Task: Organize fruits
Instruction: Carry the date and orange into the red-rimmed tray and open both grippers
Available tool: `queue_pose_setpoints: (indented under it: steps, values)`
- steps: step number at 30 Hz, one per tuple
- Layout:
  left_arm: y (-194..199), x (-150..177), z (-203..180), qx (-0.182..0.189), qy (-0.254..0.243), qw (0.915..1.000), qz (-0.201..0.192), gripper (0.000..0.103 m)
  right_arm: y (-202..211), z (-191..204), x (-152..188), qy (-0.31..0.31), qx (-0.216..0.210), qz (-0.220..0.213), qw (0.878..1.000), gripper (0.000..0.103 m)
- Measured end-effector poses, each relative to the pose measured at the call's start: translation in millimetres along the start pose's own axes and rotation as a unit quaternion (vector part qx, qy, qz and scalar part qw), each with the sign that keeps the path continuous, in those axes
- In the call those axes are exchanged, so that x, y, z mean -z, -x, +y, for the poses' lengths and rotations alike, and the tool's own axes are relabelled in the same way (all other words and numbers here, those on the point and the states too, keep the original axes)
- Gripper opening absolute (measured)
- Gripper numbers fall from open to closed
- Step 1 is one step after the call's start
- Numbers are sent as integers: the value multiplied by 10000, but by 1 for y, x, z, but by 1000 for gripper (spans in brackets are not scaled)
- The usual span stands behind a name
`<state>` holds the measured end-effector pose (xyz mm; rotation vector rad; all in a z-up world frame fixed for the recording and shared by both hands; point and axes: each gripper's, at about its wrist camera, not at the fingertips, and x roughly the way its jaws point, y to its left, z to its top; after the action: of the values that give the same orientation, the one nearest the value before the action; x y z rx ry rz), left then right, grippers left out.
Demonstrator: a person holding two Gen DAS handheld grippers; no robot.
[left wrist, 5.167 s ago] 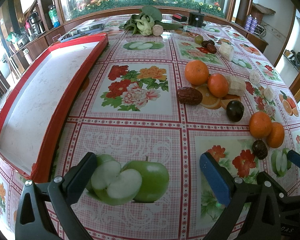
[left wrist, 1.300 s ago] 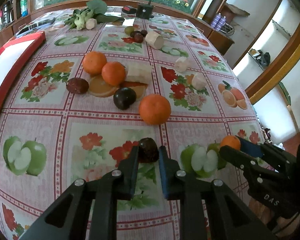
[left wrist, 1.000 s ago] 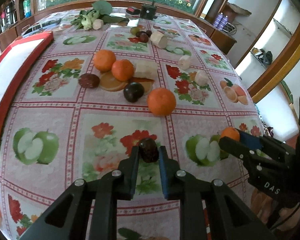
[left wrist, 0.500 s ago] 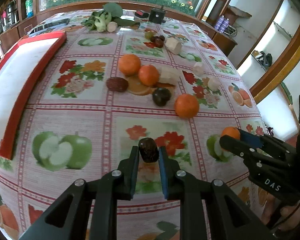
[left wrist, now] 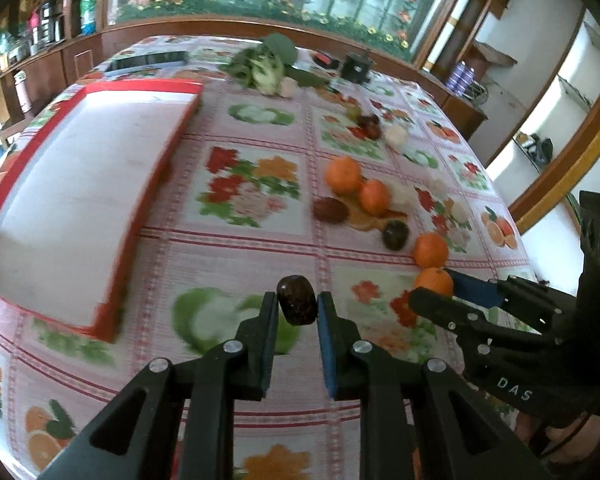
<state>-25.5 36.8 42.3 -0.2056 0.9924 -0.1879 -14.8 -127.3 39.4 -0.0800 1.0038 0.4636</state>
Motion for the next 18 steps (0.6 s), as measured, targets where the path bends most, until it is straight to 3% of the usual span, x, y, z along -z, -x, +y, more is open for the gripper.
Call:
queue_pose_setpoints:
  steps: [9, 18]
  values:
    - [20, -11, 57, -317, 380, 9984, -260, 22, -17, 59, -35, 500, -272, 13, 9984, 36]
    - [38, -26, 135, -1048, 808, 9901, -457, 22, -36, 129, -75, 1087, -681, -73, 9917, 36]
